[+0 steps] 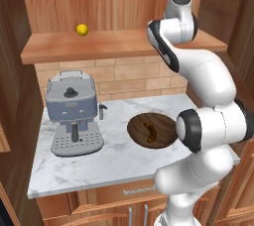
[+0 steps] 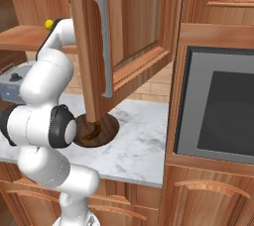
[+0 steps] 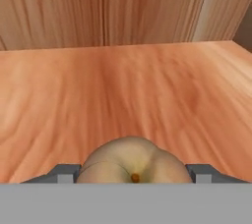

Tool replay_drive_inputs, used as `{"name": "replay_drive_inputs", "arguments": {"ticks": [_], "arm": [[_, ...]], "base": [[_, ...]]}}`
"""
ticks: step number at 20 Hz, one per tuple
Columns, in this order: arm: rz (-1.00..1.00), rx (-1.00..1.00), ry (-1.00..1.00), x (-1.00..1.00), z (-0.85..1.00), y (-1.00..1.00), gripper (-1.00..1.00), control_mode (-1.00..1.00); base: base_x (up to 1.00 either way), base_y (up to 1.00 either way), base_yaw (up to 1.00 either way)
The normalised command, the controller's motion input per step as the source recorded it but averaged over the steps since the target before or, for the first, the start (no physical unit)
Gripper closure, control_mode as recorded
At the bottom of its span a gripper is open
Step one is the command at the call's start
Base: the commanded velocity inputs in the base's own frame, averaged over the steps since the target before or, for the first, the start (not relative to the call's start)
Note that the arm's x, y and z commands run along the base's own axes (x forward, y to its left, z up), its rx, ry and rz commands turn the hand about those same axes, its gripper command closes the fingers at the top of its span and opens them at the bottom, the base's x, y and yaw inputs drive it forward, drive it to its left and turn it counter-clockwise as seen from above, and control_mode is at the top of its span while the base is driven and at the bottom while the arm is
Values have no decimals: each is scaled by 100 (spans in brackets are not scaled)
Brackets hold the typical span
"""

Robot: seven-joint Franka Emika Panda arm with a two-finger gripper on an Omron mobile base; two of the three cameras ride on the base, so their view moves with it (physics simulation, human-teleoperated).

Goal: Open the cabinet. Pick the banana and peach from the cabinet and place them into the bowl. Then close the cabinet.

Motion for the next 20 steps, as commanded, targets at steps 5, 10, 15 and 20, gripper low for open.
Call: {"name": "replay_drive_inputs", "arguments": {"ticks": [5, 10, 15, 20], "arm": [[2, 0, -25, -83, 50, 1, 100, -100], [4, 0, -18, -100, 60, 3, 100, -100], [11, -1, -1, -100, 18, 9, 100, -100], [20, 0, 13, -100, -27, 28, 100, -100]], "base": [[0, 0, 0], [0, 0, 0], [0, 0, 0], [0, 0, 0]]}}
